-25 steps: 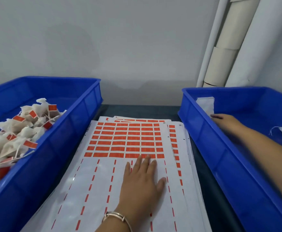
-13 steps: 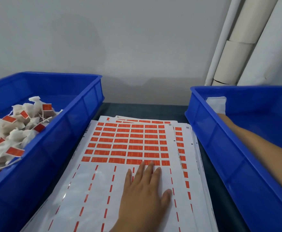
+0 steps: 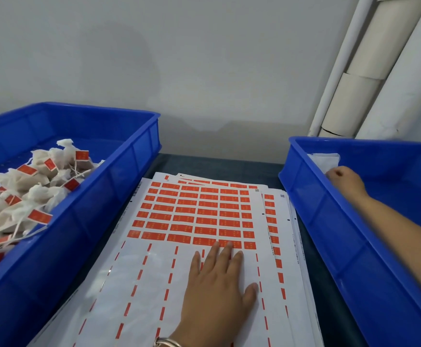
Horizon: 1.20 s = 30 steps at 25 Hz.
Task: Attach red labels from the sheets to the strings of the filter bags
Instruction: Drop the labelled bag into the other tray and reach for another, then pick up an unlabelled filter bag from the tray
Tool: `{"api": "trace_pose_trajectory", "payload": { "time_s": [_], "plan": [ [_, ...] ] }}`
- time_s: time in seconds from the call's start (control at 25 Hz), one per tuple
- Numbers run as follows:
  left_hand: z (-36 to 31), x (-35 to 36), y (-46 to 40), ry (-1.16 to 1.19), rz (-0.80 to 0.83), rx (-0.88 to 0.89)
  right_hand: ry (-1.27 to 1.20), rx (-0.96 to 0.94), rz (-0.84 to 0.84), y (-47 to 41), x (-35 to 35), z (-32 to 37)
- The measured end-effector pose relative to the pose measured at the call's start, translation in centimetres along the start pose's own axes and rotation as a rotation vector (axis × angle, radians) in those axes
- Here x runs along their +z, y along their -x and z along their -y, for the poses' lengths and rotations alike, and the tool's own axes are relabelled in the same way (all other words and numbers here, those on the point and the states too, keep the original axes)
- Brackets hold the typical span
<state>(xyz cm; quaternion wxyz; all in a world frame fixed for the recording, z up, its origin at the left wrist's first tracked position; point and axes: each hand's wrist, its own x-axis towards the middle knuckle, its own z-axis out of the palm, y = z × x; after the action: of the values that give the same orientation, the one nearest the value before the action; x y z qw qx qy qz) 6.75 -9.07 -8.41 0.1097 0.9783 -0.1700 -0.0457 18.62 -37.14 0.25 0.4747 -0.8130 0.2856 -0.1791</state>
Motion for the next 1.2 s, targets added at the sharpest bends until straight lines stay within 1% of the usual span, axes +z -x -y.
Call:
{"api": "trace_pose_trajectory", "payload": {
  "time_s": [0.04, 0.08, 0.12, 0.16, 0.24, 0.28, 0.36, 0.52, 0.56, 0.6, 0.68, 0.76, 0.8, 0.88, 1.0, 1.2],
  "plan": [
    [-0.1, 0.0, 0.0, 0.006, -0.003, 0.006, -0.076, 0.053, -0.055, 0.0, -0.7, 0.1],
    [-0.1, -0.1, 0.1, 0.015, -0.005, 0.007, -0.216, 0.111, -0.096, -0.2, -1.4, 0.2],
    [-0.1, -0.2, 0.1, 0.024, -0.006, 0.009, -0.322, 0.132, -0.097, -0.1, -2.1, 0.5],
    [-0.1, -0.2, 0.1, 0.032, -0.004, 0.012, -0.481, 0.204, -0.094, -0.1, -2.7, 0.9],
    [-0.1, -0.1, 0.2, 0.049, -0.003, 0.019, -0.694, 0.21, -0.052, 0.5, -4.1, 2.4],
    [-0.1, -0.1, 0.2, 0.06, -0.012, 0.024, -0.757, 0.176, -0.073, 1.3, -4.5, 3.4],
    [0.0, -0.3, 0.3, 0.094, -0.041, 0.031, -0.961, 0.167, -0.043, 2.7, -5.6, 5.8],
    [0.2, -0.8, 0.6, 0.204, -0.072, 0.012, -1.115, 0.141, 0.126, 8.0, -4.2, 10.8],
    [0.2, -1.1, 0.8, 0.258, -0.082, -0.001, -1.147, 0.16, 0.176, 9.9, -3.2, 11.6],
    [0.1, -1.5, 1.0, 0.361, -0.103, -0.024, -1.179, 0.175, 0.24, 11.8, -1.9, 12.1],
    [0.0, -2.6, 1.4, 0.693, -0.147, -0.091, -1.195, 0.231, 0.366, 15.6, 1.4, 11.9],
    [0.0, -3.4, 1.6, 1.025, -0.178, -0.126, -1.083, 0.281, 0.417, 18.7, 4.5, 10.0],
    [0.1, -3.8, 1.6, 1.127, -0.202, -0.136, -1.005, 0.3, 0.428, 19.9, 5.9, 8.6],
    [0.4, -4.1, 1.6, 1.221, -0.231, -0.152, -0.892, 0.329, 0.432, 21.7, 7.7, 5.5],
    [0.4, -4.2, 1.4, 1.282, -0.224, -0.177, -0.85, 0.352, 0.393, 22.3, 8.1, 2.2],
    [0.4, -4.9, 1.0, 1.448, -0.22, -0.192, -0.972, 0.454, 0.397, 21.7, 8.0, -0.2]
  ]
}}
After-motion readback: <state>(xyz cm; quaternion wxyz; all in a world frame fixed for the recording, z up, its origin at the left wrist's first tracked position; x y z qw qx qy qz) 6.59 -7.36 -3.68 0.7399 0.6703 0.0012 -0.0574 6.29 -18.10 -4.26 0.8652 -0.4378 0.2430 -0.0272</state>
